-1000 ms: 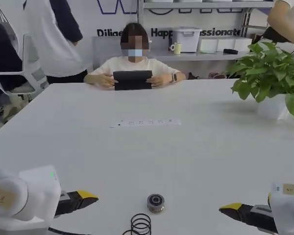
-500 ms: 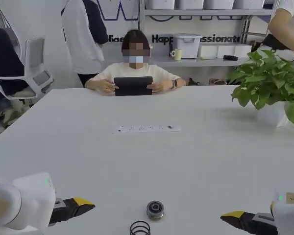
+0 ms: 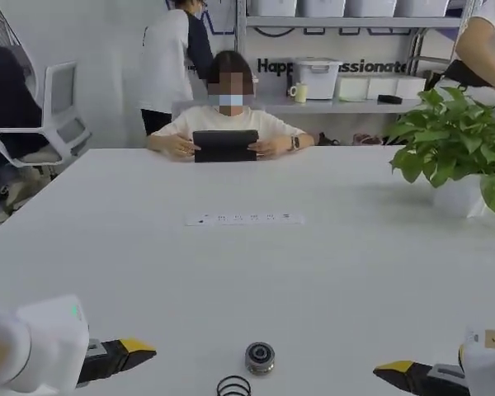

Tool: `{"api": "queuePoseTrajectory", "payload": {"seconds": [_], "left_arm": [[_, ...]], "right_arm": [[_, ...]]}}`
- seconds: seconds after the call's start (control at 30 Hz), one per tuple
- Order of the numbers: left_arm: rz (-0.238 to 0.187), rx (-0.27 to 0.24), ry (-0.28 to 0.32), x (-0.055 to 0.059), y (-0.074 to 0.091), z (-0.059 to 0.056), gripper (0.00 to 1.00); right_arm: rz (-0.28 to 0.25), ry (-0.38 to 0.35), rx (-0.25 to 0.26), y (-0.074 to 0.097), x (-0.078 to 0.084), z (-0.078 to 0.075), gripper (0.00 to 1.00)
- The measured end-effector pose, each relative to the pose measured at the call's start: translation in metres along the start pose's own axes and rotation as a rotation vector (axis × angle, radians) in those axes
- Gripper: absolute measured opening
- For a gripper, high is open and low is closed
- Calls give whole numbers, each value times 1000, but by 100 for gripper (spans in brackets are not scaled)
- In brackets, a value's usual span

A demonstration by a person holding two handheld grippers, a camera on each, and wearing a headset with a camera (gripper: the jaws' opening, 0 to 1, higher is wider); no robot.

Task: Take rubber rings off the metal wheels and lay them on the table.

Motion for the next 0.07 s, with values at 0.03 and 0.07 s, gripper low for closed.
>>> {"api": "queuePoseTrajectory", "payload": {"seconds": [0.03, 0.07], "left_arm": [[-1, -1, 0, -1, 0, 1, 63], [-3, -2, 0, -1, 0, 1, 63]], "right_arm": [[-1, 0, 2, 1, 0, -1, 72], [-1, -1, 4, 1, 0, -2, 72]]}}
Point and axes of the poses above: the centre of the closed fingertips' face, and the gripper's own axes: y roughly backward along the fingers, z roughly to its left, x roughly out of its underside, the point moved 9 cm from there along y, roughly backward along the fingers, and after that the axes turned 11 degrees about y, right-handed, at the moved point
